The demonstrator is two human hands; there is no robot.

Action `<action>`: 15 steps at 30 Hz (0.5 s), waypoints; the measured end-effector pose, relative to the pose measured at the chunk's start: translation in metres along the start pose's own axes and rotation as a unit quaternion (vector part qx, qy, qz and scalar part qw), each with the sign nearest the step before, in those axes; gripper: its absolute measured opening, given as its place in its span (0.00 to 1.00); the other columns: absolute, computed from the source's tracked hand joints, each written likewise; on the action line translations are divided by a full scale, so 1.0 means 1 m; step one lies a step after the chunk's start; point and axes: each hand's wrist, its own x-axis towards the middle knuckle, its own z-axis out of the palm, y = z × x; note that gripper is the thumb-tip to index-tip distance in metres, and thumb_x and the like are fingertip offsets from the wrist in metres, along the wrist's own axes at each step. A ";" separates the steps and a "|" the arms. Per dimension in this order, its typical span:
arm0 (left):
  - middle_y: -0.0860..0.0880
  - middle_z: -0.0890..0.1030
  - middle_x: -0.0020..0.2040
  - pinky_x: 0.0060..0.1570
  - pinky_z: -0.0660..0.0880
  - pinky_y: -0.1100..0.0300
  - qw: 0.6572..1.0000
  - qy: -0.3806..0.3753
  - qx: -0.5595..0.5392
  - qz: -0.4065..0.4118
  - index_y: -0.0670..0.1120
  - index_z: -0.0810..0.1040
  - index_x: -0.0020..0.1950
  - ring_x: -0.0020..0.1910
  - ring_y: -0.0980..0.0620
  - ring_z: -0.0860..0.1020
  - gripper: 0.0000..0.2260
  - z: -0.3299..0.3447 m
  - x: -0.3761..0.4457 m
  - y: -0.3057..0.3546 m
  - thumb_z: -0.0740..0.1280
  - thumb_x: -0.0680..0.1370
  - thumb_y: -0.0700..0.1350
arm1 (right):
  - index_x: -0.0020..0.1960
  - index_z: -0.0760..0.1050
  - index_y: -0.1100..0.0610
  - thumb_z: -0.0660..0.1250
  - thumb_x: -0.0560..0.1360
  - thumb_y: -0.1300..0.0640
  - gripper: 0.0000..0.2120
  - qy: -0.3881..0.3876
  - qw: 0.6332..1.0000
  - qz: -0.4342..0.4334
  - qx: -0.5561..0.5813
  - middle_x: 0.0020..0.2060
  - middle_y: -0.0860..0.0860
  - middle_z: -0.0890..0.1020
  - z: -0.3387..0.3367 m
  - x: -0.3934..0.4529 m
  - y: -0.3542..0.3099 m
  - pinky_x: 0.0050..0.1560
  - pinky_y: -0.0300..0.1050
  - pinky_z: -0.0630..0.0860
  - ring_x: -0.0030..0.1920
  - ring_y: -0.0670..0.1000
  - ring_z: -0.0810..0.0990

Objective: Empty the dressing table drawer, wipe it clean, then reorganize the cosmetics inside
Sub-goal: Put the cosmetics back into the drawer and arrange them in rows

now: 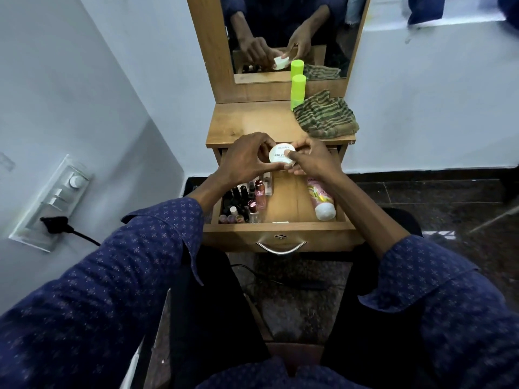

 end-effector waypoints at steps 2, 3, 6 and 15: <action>0.57 0.85 0.44 0.39 0.81 0.57 0.998 -0.049 -0.021 -0.036 0.50 0.84 0.55 0.40 0.60 0.82 0.26 -0.002 -0.001 0.000 0.77 0.70 0.69 | 0.64 0.74 0.59 0.73 0.80 0.57 0.16 0.001 0.999 0.021 -0.029 0.52 0.58 0.84 -0.001 0.001 0.013 0.33 0.39 0.81 0.35 0.49 0.86; 0.57 0.86 0.44 0.40 0.81 0.58 0.996 -0.071 -0.030 -0.054 0.49 0.85 0.55 0.40 0.60 0.83 0.24 -0.001 -0.001 0.000 0.77 0.71 0.67 | 0.64 0.74 0.59 0.74 0.80 0.56 0.17 0.004 0.999 0.036 -0.038 0.52 0.58 0.85 0.000 0.002 0.019 0.33 0.40 0.81 0.35 0.49 0.87; 0.52 0.87 0.49 0.46 0.79 0.58 0.990 -0.120 -0.019 -0.072 0.46 0.86 0.55 0.46 0.55 0.84 0.12 0.004 0.004 -0.004 0.76 0.78 0.53 | 0.60 0.76 0.60 0.74 0.79 0.56 0.13 0.018 0.993 0.066 -0.101 0.49 0.60 0.86 0.009 0.007 0.037 0.38 0.48 0.86 0.37 0.53 0.88; 0.47 0.85 0.60 0.53 0.77 0.58 0.969 -0.233 0.040 -0.074 0.44 0.84 0.63 0.57 0.49 0.83 0.14 0.027 0.028 -0.018 0.64 0.81 0.34 | 0.55 0.83 0.64 0.74 0.78 0.59 0.09 0.104 0.970 0.010 -0.221 0.53 0.62 0.86 0.024 0.029 0.053 0.55 0.52 0.81 0.55 0.61 0.84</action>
